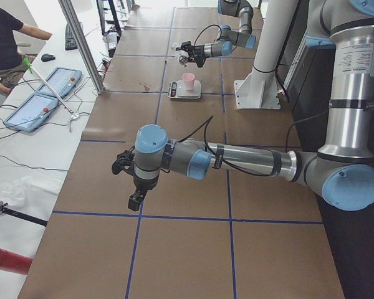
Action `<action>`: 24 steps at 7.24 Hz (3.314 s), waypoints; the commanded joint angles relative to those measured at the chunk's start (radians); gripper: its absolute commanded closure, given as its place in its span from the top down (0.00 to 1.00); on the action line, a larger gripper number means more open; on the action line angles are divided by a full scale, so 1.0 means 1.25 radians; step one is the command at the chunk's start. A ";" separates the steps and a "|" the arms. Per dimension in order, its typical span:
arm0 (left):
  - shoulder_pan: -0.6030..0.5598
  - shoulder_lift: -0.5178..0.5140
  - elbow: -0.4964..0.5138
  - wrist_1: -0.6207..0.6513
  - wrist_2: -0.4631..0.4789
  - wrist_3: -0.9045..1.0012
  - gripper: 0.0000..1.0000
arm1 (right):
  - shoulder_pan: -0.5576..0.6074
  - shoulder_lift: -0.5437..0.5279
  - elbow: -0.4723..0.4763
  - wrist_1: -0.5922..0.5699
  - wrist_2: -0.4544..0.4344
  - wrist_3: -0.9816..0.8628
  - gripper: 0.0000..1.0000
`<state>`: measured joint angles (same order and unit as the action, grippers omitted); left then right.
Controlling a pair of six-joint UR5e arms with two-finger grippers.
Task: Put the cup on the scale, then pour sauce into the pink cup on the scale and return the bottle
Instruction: 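Tilt the glass bottle spout down over the pink cup with the right gripper, then tip the glass bottle upright and carry it back with the right gripper, then lower the glass bottle onto the table with the right gripper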
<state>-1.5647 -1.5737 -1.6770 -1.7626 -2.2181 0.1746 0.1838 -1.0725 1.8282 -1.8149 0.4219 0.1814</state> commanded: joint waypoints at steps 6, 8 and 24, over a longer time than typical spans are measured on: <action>-0.006 -0.006 -0.006 0.001 0.000 -0.002 1.00 | -0.002 -0.137 0.025 0.524 0.126 0.081 0.00; -0.015 -0.009 -0.006 0.001 0.000 -0.001 1.00 | 0.005 -0.234 0.041 0.677 0.150 0.174 0.00; -0.021 -0.015 -0.017 0.000 0.000 -0.002 1.00 | 0.100 -0.500 0.036 0.871 0.391 0.783 0.00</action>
<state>-1.5907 -1.5921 -1.6978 -1.7625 -2.2181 0.1718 0.3078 -1.6930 1.8772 -0.7258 0.9009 1.1469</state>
